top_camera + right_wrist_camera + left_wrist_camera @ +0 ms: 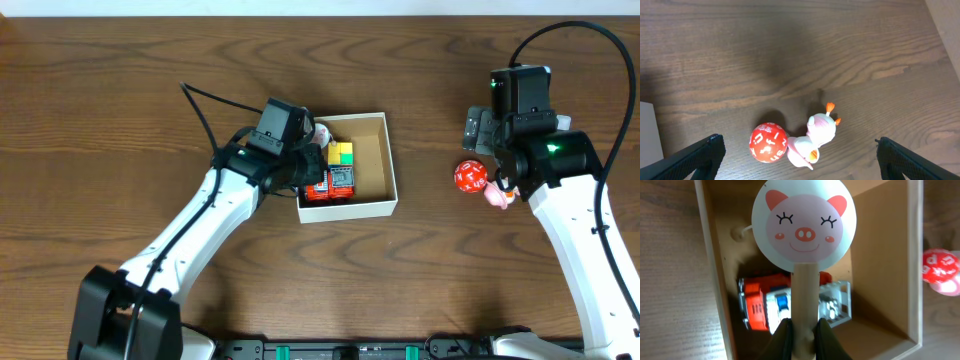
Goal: Pack container
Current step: 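Release the pig toy in the box and raise the left gripper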
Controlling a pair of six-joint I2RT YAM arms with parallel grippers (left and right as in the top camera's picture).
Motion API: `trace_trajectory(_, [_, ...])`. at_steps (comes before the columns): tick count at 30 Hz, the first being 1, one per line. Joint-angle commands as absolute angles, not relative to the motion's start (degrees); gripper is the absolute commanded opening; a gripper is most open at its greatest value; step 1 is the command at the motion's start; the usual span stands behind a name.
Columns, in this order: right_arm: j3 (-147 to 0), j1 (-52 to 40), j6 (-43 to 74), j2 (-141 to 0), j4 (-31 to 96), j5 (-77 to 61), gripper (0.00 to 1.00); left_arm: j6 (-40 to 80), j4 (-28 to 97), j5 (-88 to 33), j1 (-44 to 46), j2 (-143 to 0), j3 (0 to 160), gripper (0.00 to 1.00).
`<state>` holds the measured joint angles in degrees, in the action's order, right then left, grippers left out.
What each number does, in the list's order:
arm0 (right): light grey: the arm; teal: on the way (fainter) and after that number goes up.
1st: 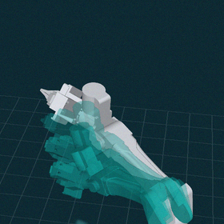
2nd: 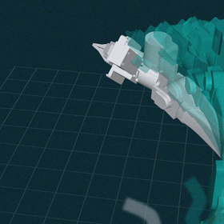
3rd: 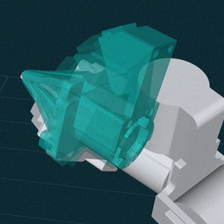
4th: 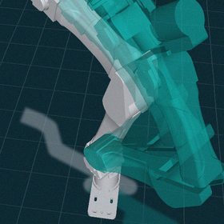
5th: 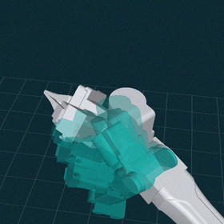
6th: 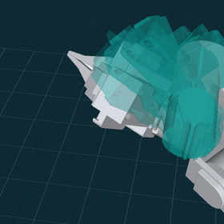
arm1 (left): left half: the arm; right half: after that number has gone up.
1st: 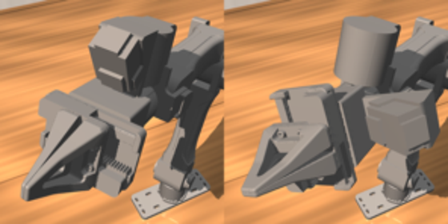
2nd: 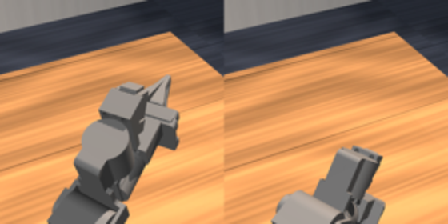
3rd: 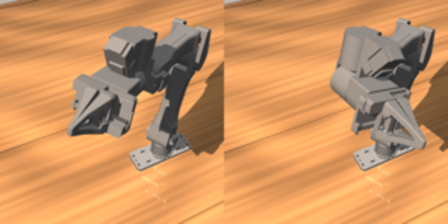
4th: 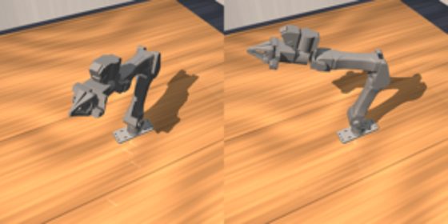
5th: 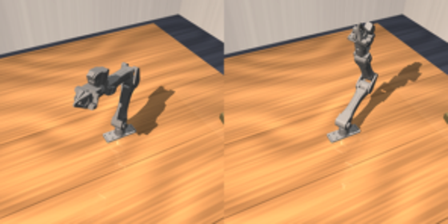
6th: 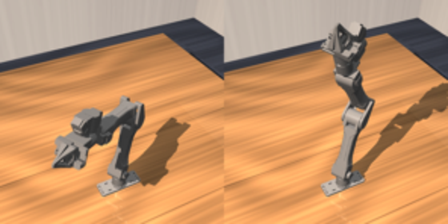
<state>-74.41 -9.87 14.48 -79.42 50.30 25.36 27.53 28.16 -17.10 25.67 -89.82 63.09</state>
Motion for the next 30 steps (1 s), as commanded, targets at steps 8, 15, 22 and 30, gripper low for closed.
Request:
trace_trajectory(8, [-75.0, -9.72, 14.57, -78.65, 50.39, 26.11, 0.99, 26.83, 27.77, -15.99, 25.8, -90.65, 63.22, 0.52])
trace_trajectory(15, [-75.0, -9.72, 14.57, -78.65, 50.39, 26.11, 0.99, 26.81, 26.76, -15.99, 25.8, -90.52, 63.24, 0.62])
trace_trajectory(22, [-75.0, -9.72, 14.57, -78.65, 50.39, 26.11, 0.99, 26.06, 22.24, -15.86, 25.23, -86.63, 63.24, 0.62])
trace_trajectory(30, [-75.0, -9.72, 14.57, -78.65, 50.39, 26.11, 0.99, 14.22, 22.48, -5.91, 19.29, -78.41, 63.24, 0.71])
